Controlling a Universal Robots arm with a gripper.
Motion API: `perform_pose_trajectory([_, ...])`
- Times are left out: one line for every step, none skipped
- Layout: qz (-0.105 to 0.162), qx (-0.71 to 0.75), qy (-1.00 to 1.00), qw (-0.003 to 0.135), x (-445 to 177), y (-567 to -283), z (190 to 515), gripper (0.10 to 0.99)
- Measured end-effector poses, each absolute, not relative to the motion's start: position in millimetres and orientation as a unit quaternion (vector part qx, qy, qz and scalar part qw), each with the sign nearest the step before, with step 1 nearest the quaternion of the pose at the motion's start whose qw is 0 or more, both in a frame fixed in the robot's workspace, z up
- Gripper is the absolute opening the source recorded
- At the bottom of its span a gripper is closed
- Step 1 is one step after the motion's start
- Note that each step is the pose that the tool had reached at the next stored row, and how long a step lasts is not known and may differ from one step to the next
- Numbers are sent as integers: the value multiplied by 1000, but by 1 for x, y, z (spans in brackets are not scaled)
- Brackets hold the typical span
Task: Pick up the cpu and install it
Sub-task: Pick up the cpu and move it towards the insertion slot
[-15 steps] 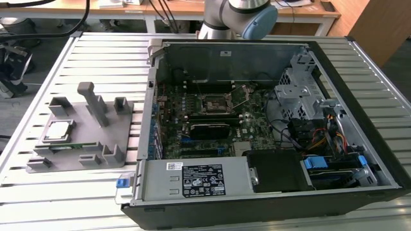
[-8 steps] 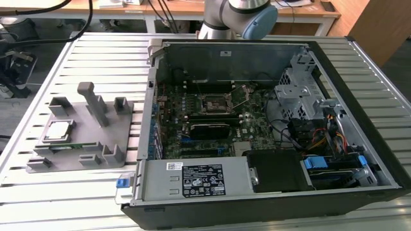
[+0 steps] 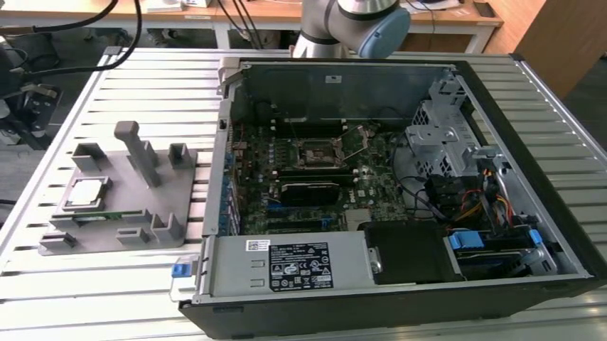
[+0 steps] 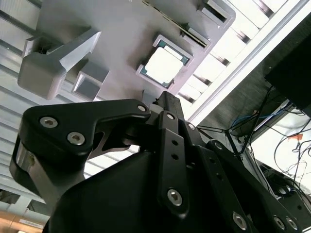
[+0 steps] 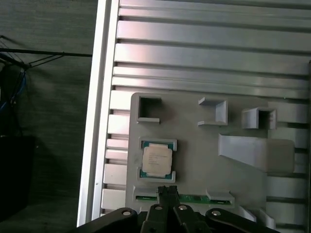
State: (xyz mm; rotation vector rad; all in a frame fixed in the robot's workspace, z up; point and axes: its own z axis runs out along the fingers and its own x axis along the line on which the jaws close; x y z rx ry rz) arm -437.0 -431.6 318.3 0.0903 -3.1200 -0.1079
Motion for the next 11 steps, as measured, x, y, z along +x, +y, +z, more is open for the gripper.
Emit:
perform_pose_trajectory([-35,29,-999,9,-437,-432,317,106])
perform_pose_trajectory([-35,29,-999,9,-436,-432,315,106])
perform_pose_trajectory([-35,29,-999,9,-436,-432,313,106])
perform_pose_trajectory([-35,29,-999,9,-436,-433,311,106])
perform_pose_trajectory([-35,29,-999,9,-435,-433,310,106])
perform_pose_trajectory([-35,29,-999,9,-435,-433,308,114])
perform_pose_trajectory([-35,29,-999,9,-435,-433,306,165])
perform_pose_trajectory([-35,29,-999,9,-435,-433,305,165])
perform_pose_trajectory([-35,29,-999,9,-435,-434,304,231])
perform_pose_trajectory([-35,29,-999,9,-435,-434,302,290])
perform_pose_trajectory([-35,29,-999,9,-435,-434,301,290])
